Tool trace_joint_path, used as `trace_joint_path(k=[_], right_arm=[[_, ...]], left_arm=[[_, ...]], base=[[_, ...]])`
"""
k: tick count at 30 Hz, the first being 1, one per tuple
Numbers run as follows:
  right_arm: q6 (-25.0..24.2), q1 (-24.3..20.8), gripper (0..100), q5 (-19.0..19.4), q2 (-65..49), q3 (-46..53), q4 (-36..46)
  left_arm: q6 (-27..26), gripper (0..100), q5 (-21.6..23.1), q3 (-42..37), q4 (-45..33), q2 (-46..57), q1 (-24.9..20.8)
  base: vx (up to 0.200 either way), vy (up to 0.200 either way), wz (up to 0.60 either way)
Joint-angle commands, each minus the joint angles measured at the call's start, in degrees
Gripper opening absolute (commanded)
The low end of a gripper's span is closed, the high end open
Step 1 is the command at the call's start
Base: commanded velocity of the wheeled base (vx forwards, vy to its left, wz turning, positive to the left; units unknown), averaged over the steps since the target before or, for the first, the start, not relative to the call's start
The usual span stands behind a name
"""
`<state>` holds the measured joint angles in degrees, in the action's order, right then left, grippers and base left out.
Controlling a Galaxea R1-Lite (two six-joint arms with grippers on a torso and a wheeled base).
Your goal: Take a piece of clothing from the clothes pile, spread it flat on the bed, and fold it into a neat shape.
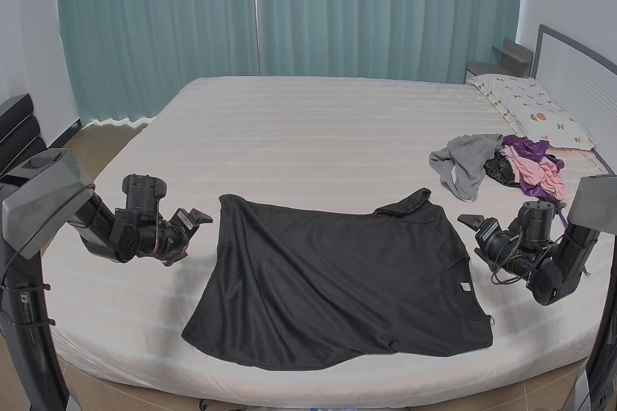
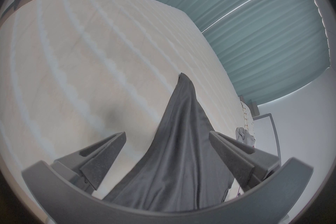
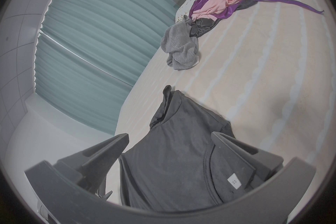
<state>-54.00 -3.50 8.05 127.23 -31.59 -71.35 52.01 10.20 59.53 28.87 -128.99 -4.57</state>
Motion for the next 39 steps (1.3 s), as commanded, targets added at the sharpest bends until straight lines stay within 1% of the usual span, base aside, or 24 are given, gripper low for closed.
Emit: trace_joint_path(k=[1,2,3,4,6,10,13,16,18,20,23,26,27,29,32,34,35,37,39], right_arm=[[0.39,0.16,100,0.74,-3.31,4.08,-0.02],[0.74,0.16,100,1.45,-4.36,5.92,-0.02],[1.09,0.07,100,1.97,-4.80,6.71,-0.02],[1.09,0.07,100,1.97,-4.80,6.71,-0.02],[2.94,-0.28,100,2.59,-5.42,8.91,-0.02],[6.63,-0.54,100,2.76,-5.33,13.22,-0.10],[6.89,-0.54,100,2.76,-5.15,15.41,-2.92],[6.89,-0.02,100,2.76,-4.98,18.23,-8.10],[6.98,-0.02,100,2.76,-4.89,20.25,-10.91],[7.51,-0.02,100,2.76,-4.71,21.92,-12.58],[8.21,0.16,100,3.12,-4.45,22.27,-13.29],[8.04,0.60,100,4.61,-4.36,22.27,-13.29],[7.95,1.04,100,6.46,-4.10,22.53,-13.20],[7.86,1.39,100,7.60,-3.92,22.80,-13.20],[7.95,1.48,100,7.77,-3.75,22.88,-13.29],[7.95,1.39,100,7.77,-3.75,23.06,-13.29],[7.95,1.21,100,7.77,-3.66,23.15,-13.29],[7.95,1.13,100,7.86,-3.66,23.15,-13.29],[7.95,1.04,100,7.86,-3.57,22.97,-13.29]], left_arm=[[1.96,100,0.52,-12.07,3.56,9.37,-1.67],[1.96,100,0.17,-16.64,5.59,11.22,-3.25],[1.96,100,-0.10,-19.18,6.99,12.27,-3.87],[1.96,100,-0.10,-19.18,6.99,12.27,-3.87],[1.96,100,-0.18,-24.37,9.54,14.56,-4.83],[3.01,100,-0.10,-29.20,10.24,17.02,-6.33],[3.98,100,-0.18,-31.14,10.33,17.89,-6.94],[4.07,100,-0.18,-32.72,10.42,18.69,-7.12],[4.07,100,-0.18,-33.25,10.42,18.51,-7.12],[4.16,100,-0.18,-33.51,10.42,17.98,-7.12],[4.07,100,-0.54,-33.60,11.04,16.31,-7.12],[4.07,100,-1.77,-34.04,11.91,14.64,-7.21],[4.07,100,-3.00,-34.39,12.09,12.97,-7.65],[4.07,100,-4.58,-33.60,12.97,10.34,-7.91],[3.81,100,-7.57,-32.72,17.19,6.29,-8.26],[3.81,100,-8.80,-32.63,19.30,4.89,-9.14],[3.72,100,-10.12,-32.54,21.41,3.92,-9.93],[3.72,100,-10.91,-32.28,22.55,3.04,-10.11],[3.37,100,-13.02,-30.87,23.87,0.84,-10.55]], base=[[0.000,0.000,0.00],[0.000,0.000,0.00],[0.000,0.000,0.00],[0.000,0.000,0.00],[0.000,0.000,0.00],[-0.200,0.000,0.00],[-0.200,0.000,0.00],[-0.200,0.000,0.00],[-0.200,0.000,0.00],[0.000,0.000,0.00],[0.000,0.000,0.00],[0.000,0.000,0.00],[0.000,0.000,0.00],[0.000,0.000,0.00],[0.000,0.000,0.00],[0.000,0.000,0.00],[0.000,0.000,0.00],[0.000,0.000,0.00],[0.000,0.000,0.00]])
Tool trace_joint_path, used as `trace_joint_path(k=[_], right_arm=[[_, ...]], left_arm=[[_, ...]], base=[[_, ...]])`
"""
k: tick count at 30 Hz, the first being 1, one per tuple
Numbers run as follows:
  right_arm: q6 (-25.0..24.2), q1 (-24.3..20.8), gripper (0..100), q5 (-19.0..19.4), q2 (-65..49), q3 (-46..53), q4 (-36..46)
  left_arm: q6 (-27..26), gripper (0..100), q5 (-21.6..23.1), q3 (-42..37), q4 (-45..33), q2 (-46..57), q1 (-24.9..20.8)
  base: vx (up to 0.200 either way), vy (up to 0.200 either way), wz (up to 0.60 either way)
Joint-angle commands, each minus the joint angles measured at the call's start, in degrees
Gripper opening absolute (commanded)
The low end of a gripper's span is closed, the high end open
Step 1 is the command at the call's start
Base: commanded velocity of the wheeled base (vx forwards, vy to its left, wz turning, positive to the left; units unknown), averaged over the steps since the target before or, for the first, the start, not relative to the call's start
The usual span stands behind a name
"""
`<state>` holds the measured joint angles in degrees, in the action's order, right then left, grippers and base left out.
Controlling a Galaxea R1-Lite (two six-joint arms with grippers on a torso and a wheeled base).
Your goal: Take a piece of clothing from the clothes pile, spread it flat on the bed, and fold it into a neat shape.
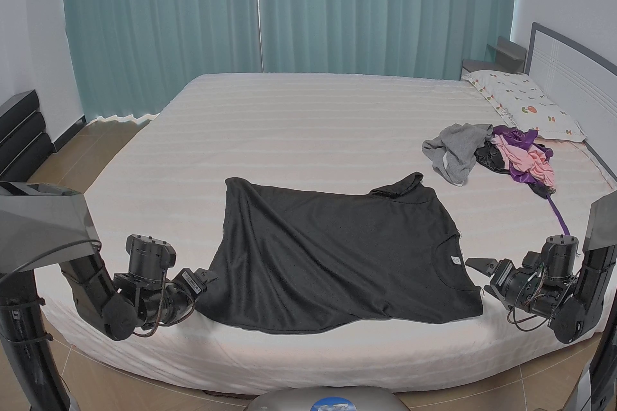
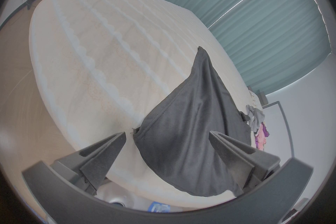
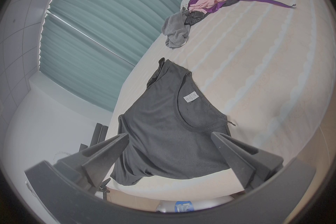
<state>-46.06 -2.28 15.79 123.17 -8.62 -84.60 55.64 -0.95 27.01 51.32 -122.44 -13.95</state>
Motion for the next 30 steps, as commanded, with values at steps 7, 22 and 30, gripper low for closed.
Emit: trace_joint_path(k=[7,22,30], right_arm=[[0.00,-0.18,100,0.03,1.19,-0.43,-0.12],[3.34,-0.18,100,-0.58,3.56,-0.52,0.14],[4.66,0.70,100,-0.58,7.96,-2.02,0.58]], left_arm=[[-2.11,100,-7.05,3.48,1.68,-8.69,-2.93],[-2.11,0,-8.37,-3.55,5.10,-6.84,-2.75],[-4.84,0,-8.80,-10.49,12.57,-4.38,-1.17]], base=[[0.000,0.000,0.00],[0.000,0.000,0.00],[0.000,0.000,0.00]])
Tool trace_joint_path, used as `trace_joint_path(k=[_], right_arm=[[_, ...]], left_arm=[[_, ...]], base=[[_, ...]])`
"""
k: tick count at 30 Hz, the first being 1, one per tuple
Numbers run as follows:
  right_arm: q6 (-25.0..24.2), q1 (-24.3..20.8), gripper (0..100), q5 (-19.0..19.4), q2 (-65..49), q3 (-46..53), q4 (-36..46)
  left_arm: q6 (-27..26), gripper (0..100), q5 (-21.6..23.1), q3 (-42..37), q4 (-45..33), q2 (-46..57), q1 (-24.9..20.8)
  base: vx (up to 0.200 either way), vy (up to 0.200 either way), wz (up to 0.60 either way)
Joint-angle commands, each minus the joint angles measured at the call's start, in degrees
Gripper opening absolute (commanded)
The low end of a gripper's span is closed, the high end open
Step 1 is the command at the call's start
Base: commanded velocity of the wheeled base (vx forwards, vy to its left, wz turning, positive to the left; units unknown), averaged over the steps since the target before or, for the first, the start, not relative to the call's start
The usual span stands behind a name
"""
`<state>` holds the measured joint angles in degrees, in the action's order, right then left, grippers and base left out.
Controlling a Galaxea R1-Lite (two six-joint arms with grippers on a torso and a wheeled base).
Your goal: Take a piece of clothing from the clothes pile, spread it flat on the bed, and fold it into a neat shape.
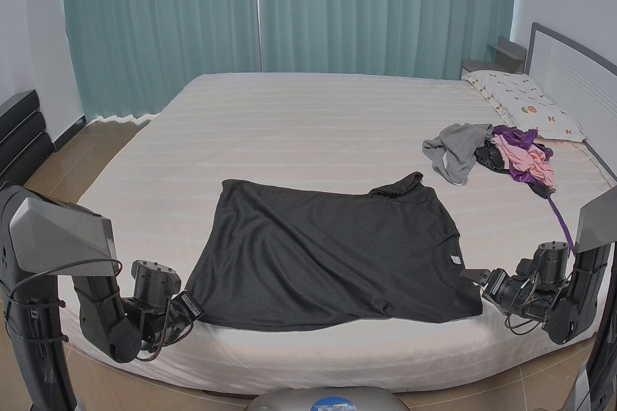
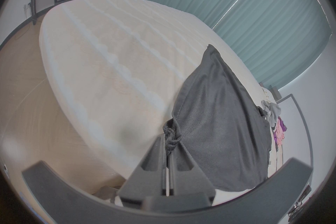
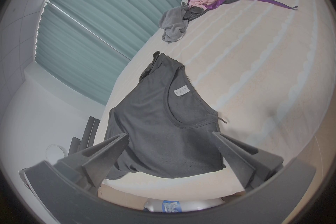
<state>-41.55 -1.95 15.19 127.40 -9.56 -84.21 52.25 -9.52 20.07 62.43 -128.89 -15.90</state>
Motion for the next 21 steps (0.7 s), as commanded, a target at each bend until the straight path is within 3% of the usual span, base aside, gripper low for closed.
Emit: trace_joint_path(k=[1,14,21], right_arm=[[0.15,0.37,100,0.02,4.61,-1.43,0.19],[0.15,0.37,100,-0.07,7.42,-4.68,0.28],[0.32,2.48,100,-0.16,-0.14,-3.71,2.83]], left_arm=[[-1.98,0,-0.32,-4.07,2.00,2.68,1.39],[-2.85,0,-0.24,-5.65,2.17,7.95,3.06],[-2.85,0,-0.15,-5.74,2.17,7.87,2.89]], base=[[0.000,0.000,0.00],[0.000,0.000,0.00],[0.000,0.000,0.00]])
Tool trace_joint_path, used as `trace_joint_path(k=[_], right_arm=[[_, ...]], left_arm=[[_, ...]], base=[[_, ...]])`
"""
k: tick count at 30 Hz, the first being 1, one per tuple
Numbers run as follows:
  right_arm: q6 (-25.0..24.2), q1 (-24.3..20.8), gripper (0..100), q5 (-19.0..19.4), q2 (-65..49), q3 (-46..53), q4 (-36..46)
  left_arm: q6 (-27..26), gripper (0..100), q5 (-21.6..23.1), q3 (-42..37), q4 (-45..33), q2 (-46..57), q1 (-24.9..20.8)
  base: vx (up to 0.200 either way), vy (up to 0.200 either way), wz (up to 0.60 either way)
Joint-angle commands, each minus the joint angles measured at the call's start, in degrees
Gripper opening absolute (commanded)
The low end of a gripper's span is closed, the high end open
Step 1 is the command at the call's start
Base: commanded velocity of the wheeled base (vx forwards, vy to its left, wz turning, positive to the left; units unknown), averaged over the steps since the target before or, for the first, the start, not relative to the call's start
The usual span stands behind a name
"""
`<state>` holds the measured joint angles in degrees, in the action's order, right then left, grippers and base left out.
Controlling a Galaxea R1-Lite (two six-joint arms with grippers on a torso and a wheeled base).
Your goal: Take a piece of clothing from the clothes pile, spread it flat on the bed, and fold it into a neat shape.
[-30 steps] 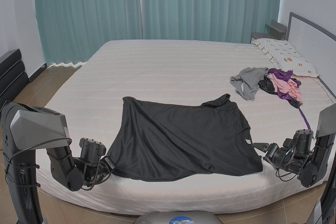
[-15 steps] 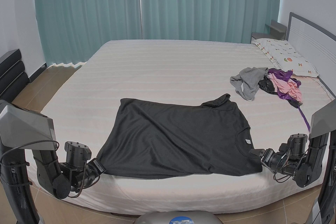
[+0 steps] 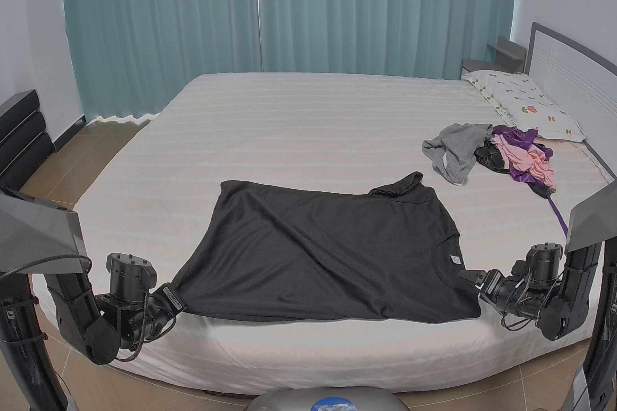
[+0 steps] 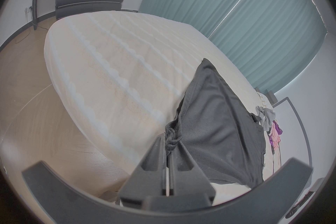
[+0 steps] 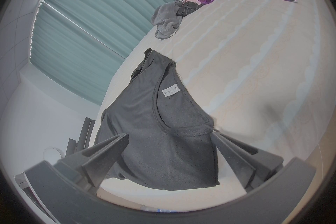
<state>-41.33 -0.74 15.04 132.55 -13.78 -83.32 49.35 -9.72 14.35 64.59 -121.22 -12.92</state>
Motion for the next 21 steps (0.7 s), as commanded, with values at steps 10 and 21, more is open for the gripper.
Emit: trace_joint_path(k=[10,21], right_arm=[[5.38,1.10,100,0.43,-4.14,1.47,9.06],[5.64,-0.31,100,0.60,1.22,-1.96,6.68]], left_arm=[[0.05,0,-0.04,-0.11,0.37,0.37,-0.09],[0.05,0,0.05,-0.11,0.45,0.37,-0.26]], base=[[0.000,0.000,0.00],[0.000,0.000,0.00]])
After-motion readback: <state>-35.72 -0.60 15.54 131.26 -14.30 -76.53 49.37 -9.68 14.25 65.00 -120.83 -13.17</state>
